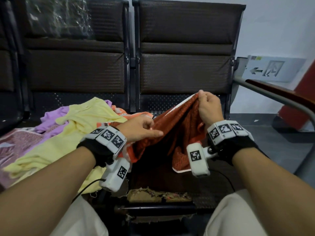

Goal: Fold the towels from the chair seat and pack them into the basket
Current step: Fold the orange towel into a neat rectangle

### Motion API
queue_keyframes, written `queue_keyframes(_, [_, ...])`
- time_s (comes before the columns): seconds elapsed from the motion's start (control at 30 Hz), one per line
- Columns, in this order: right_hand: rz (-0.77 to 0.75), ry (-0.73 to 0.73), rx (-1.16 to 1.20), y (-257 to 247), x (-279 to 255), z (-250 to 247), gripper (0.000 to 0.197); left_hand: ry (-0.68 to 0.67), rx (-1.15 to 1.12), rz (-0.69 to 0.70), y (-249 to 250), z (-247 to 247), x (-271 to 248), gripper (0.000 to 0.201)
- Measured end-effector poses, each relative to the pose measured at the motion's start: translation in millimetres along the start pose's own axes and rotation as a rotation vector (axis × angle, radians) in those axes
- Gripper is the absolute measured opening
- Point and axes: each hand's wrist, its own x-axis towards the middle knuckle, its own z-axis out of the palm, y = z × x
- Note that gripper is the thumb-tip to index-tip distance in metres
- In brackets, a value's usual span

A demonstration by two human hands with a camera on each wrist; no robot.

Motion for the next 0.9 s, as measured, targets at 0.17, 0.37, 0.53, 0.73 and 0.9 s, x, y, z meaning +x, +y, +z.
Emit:
queue_keyframes(0.17, [0.153, 0.129, 0.052, 11.6, 4.1, -5.4, 0.032, 0.058, 0.18, 0.032, -2.9, -3.1, -4.3, 0.027])
queue_keyframes(0.37, [0.363, -0.222, 0.183, 18.9, -13.9, 13.0, 0.032, 0.261, 0.048, -0.127, -11.7, -19.0, -9.6, 0.034])
queue_keyframes(0.53, [0.253, -0.346, 0.017, 9.3, -23.5, 19.8, 0.02, 0.342, -0.456, -0.251, 12.8, -21.6, -14.1, 0.042])
queue_keyframes(0.73, [0.182, -0.382, -0.24, 8.0, -20.3, 17.7, 0.007, 0.262, -0.914, -0.284, 36.7, -22.1, -19.2, 0.031])
queue_keyframes(0.9, [0.331, -0.398, 0.177, -4.2, -23.7, 16.4, 0.027, 0.135, -1.058, -0.218, 34.0, -22.6, -19.5, 0.039])
